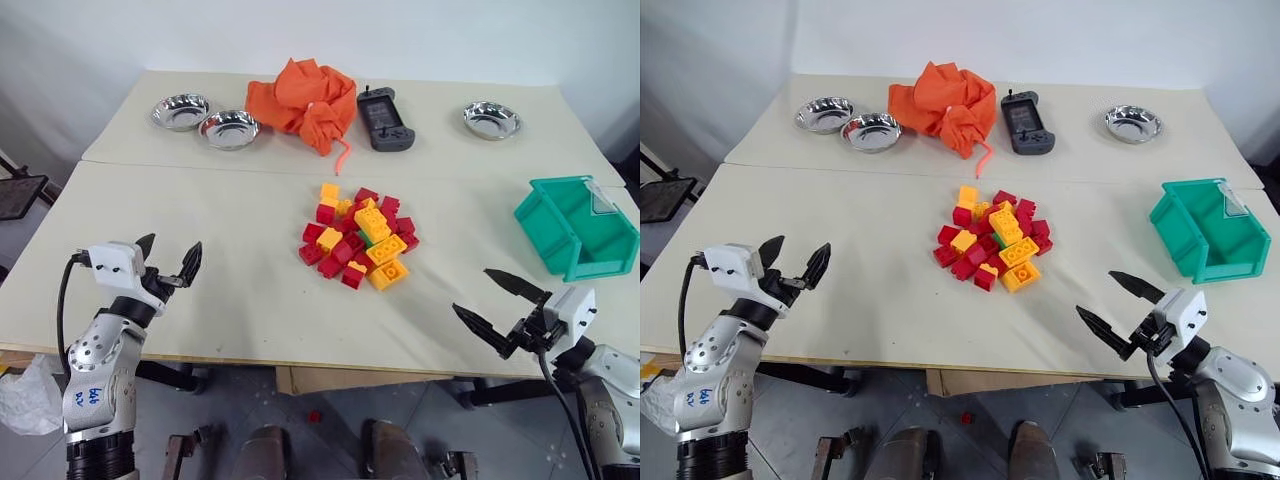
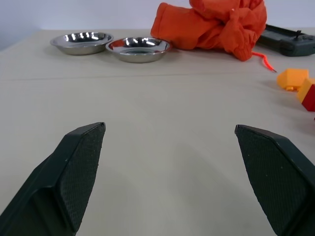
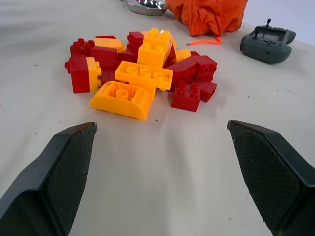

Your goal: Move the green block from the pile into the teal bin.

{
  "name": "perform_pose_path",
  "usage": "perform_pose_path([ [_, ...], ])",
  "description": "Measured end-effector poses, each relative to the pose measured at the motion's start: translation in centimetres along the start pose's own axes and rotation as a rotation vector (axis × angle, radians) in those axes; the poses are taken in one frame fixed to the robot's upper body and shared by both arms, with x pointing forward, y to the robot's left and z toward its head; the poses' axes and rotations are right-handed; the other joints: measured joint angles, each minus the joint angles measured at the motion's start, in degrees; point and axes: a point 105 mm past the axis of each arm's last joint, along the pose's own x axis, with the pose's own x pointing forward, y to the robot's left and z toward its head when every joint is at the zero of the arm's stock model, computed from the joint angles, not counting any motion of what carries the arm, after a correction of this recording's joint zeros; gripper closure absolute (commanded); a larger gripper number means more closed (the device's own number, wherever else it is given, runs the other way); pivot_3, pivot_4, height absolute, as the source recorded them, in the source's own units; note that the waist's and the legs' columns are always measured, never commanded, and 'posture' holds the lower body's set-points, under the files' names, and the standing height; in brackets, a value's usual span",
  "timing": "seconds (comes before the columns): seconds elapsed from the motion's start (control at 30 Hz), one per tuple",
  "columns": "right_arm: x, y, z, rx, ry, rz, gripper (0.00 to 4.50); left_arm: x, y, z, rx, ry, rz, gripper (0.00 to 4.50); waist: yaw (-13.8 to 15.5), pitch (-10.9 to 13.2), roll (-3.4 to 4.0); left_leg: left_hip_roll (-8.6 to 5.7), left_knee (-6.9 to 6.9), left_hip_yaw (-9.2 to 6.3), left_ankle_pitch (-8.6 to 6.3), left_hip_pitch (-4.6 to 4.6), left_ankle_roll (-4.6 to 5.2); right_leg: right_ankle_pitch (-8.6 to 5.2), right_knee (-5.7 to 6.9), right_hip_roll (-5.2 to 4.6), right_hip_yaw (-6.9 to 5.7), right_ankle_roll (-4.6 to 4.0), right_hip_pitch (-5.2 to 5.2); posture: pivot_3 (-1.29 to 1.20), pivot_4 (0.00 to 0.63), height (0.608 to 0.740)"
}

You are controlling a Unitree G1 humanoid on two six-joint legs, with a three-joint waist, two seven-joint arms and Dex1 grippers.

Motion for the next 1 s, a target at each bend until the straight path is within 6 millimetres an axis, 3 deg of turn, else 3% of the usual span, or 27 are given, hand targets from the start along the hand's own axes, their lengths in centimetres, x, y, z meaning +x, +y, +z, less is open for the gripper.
perform_pose_path([
  [0.2,0.3,-0.3,0.1,0.004,0.0,0.006,0.04,0.0,-0.3,0.2,-0.012,-0.014,-0.028,0.0,0.0,0.0,0.0,0.0,0.01,0.0,0.0,0.0,0.0,0.0,0.0,0.0,0.0,0.0,0.0,0.0,0.15,0.74],
  [0.3,1.0,-0.5,0.1,0.031,0.005,0.019,0.04,-0.9,-1.3,0.2,0.017,0.001,-0.167,0.0,-0.3,0.0,0.0,0.0,-0.01,0.01,0.0,0.0,-0.01,0.0,0.01,0.0,0.0,0.0,-0.03,0.0,0.15,0.74],
  [0.4,2.2,0.4,0.5,0.053,0.011,0.104,0.62,-1.3,-2.3,0.7,0.048,0.012,-0.308,0.0,-0.2,0.0,0.01,0.01,0.01,0.0,0.01,0.0,-0.01,-0.01,0.03,0.0,0.0,-0.01,-0.03,0.0,0.15,0.74],
  [0.57,6.4,3.7,1.8,0.094,0.027,0.323,2.34,-2.3,-4.7,1.2,0.139,0.054,-0.612,0.0,-0.2,0.0,0.01,0.01,0.01,0.0,0.01,-0.01,-0.01,-0.01,0.03,0.0,0.0,-0.02,-0.05,0.0,0.15,0.74],
  [0.77,12.7,6.9,2.9,0.127,0.058,0.402,4.38,-3.2,-8.2,0.0,0.152,0.084,-0.856,0.0,-0.3,0.0,0.01,0.01,0.0,-0.01,0.01,-0.04,-0.02,-0.02,0.08,0.0,0.0,-0.03,-0.11,0.0,0.15,0.74],
  [0.9,16.3,8.6,3.7,0.125,0.036,0.363,4.48,-2.5,-9.1,0.3,0.15,0.055,-0.871,0.0,-0.3,0.0,0.01,0.0,0.0,-0.01,0.01,-0.08,-0.02,-0.01,0.08,0.0,-0.01,-0.03,-0.14,0.0,0.15,0.74],
  [1.0,18.3,8.0,3.0,0.095,0.081,0.287,4.48,-2.2,-8.9,0.3,0.159,0.049,-0.849,0.0,-0.3,0.0,0.01,0.0,0.0,-0.01,0.01,-0.08,-0.02,-0.01,0.1,0.0,-0.01,-0.03,-0.14,0.0,0.15,0.74],
])
